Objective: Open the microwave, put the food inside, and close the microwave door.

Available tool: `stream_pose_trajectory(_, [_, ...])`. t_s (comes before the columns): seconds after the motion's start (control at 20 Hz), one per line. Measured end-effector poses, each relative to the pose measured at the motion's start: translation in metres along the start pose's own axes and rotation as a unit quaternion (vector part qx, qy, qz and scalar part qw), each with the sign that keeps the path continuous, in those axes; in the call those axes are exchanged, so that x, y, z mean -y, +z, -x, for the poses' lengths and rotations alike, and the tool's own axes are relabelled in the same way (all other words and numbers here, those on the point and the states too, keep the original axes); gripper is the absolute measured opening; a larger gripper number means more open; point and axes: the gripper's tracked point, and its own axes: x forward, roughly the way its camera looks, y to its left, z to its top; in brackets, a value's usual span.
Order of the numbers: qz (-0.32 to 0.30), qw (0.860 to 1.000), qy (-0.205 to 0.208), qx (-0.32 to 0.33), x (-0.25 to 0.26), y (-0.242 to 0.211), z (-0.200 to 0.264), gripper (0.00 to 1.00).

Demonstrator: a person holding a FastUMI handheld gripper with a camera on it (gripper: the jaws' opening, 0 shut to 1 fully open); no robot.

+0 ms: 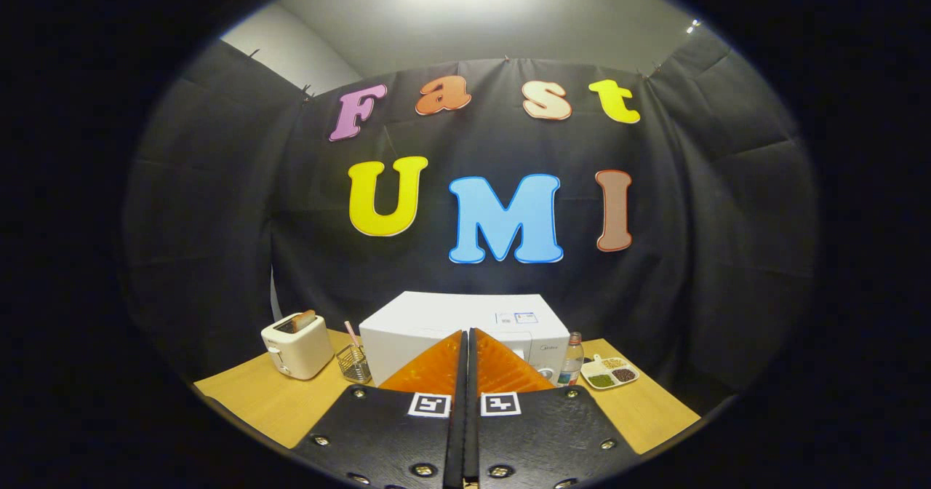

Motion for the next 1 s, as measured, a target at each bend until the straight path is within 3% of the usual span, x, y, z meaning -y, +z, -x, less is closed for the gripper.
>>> stream_pose_trajectory(0.2, [0.004,1.000,-0.013,0.009,0.002,0.020,0.010,0.01])
stream_pose_trajectory(0.3, [-0.001,0.996,-0.084,0.015,0.027,0.023,0.015,0.09])
stream_pose_trajectory(0.35, [0.006,0.994,-0.113,0.014,0.037,0.020,0.017,0.45])
stream_pose_trajectory(0.4, [0.014,0.994,-0.112,0.014,0.030,0.021,0.017,0.82])
stream_pose_trajectory(0.55, [0.019,0.996,-0.083,-0.001,0.015,0.011,0.017,0.93])
stream_pose_trajectory(1.0, [0.027,0.996,-0.078,0.014,0.014,0.014,0.020,0.94])
